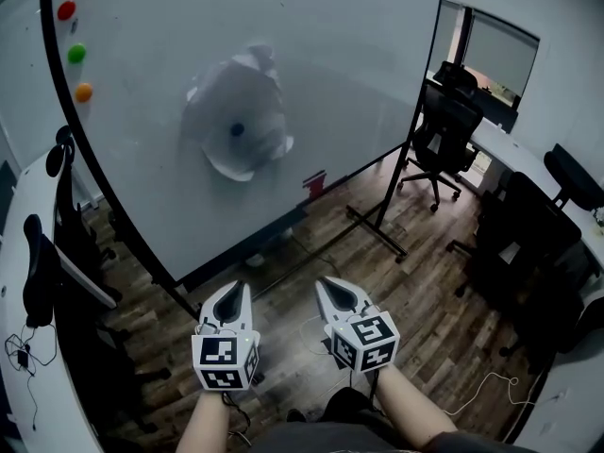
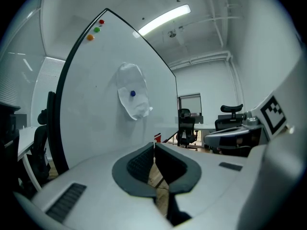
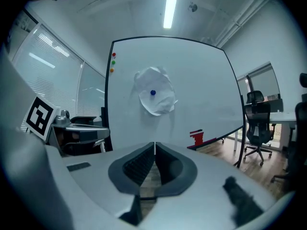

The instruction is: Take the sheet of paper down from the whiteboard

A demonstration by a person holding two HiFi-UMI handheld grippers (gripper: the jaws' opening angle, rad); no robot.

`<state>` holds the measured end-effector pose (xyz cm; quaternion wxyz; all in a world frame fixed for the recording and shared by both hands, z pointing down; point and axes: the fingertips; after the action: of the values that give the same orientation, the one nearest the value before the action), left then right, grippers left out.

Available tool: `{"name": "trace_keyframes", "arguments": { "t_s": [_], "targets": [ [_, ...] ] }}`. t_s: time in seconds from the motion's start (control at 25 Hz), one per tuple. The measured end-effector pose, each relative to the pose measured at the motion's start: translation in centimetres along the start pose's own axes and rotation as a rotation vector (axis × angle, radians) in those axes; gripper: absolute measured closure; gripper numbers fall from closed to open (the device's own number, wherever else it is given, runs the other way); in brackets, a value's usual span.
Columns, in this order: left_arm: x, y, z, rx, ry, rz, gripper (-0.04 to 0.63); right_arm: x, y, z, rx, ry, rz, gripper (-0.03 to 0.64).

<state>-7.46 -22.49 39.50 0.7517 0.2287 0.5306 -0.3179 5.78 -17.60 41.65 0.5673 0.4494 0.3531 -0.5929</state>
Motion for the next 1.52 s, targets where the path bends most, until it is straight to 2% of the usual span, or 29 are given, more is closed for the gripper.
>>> {"name": "trace_keyframes", "arguments": {
  "t_s": [0.24,0.6,0.92,1.24,1.44,1.52],
  "targets": [
    [0.4,-1.1,2.2,0.038,-0.006,-0.010,0.574,1.6,1.2,3.2,0.052,0.021,-0.006,0.594],
    [2.9,-3.7,6.5,0.180,0.000,-0.026,0.574,5.8,2.9,10.2,0.218,0.041,-0.060,0.594],
    [4.5,-5.4,9.6,0.276,0.007,-0.054,0.574,9.4,4.8,14.8,0.318,0.070,-0.088,0.594],
    [6.3,-6.4,11.3,0.355,0.020,-0.065,0.574,12.6,7.1,18.2,0.352,0.104,-0.045,0.592],
    [7.4,-6.6,11.9,0.403,0.033,-0.072,0.573,15.2,8.7,20.0,0.341,0.136,-0.028,0.589],
    [7.9,-6.5,12.2,0.421,0.042,-0.075,0.572,16.0,9.2,20.7,0.345,0.141,-0.017,0.565]
  ]
}}
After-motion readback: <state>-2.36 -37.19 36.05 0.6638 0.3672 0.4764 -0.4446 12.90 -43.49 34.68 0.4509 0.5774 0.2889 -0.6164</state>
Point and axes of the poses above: the fingertips, and each gripper's own axes: z forward along the fingers, y to its right, x out of its top, and after that the axes turned 9 degrees about -y, right-handed
